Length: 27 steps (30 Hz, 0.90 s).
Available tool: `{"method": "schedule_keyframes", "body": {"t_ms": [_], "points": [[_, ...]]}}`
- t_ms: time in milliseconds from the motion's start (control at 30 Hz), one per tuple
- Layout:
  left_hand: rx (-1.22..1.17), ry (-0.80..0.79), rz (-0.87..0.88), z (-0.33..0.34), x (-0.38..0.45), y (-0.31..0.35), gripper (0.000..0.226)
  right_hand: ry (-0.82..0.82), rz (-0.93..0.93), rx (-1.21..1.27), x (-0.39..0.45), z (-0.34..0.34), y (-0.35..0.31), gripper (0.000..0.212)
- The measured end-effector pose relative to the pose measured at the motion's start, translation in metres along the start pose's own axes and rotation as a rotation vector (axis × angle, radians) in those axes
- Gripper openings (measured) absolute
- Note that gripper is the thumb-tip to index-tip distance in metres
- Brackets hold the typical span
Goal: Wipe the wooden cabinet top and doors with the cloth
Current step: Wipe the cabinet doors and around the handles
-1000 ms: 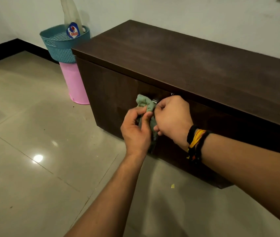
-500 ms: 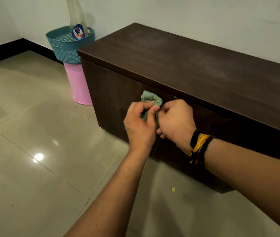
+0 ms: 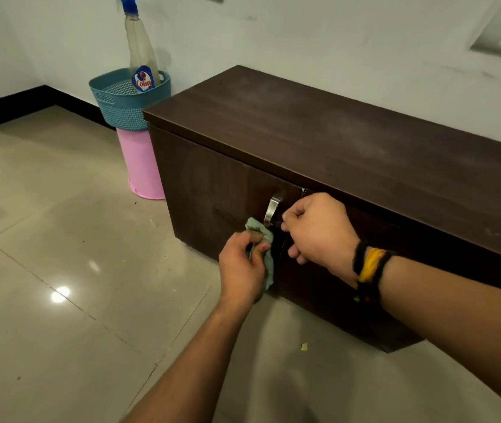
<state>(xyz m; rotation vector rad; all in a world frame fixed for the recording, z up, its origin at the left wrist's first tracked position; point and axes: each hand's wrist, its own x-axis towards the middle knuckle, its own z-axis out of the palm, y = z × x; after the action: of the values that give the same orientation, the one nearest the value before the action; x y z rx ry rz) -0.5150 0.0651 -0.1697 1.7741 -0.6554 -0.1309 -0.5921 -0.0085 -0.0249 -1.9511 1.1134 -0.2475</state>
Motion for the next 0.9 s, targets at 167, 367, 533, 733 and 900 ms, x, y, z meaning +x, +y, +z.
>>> {"method": "schedule_keyframes", "body": {"t_ms": [167,367,533,733,900], "points": [[-0.077,0.065,0.001,0.003,-0.010,0.006,0.006,0.006,0.012,-0.086,-0.034,-0.047,0.038,0.016],[-0.140,0.094,0.084,0.010,-0.034,0.026,0.005,0.080,0.035,-0.026,-0.036,-0.052,0.066,0.017],[-0.137,0.112,0.236,0.010,-0.023,0.058,0.012,0.148,-0.041,0.072,-0.024,-0.034,0.056,0.013],[-0.082,0.026,0.267,0.019,-0.015,0.068,0.016,0.198,-0.004,0.175,-0.019,-0.023,0.053,0.023],[-0.093,0.044,0.301,0.027,-0.018,0.058,0.009,0.240,0.000,0.209,-0.017,-0.017,0.054,0.026]]}}
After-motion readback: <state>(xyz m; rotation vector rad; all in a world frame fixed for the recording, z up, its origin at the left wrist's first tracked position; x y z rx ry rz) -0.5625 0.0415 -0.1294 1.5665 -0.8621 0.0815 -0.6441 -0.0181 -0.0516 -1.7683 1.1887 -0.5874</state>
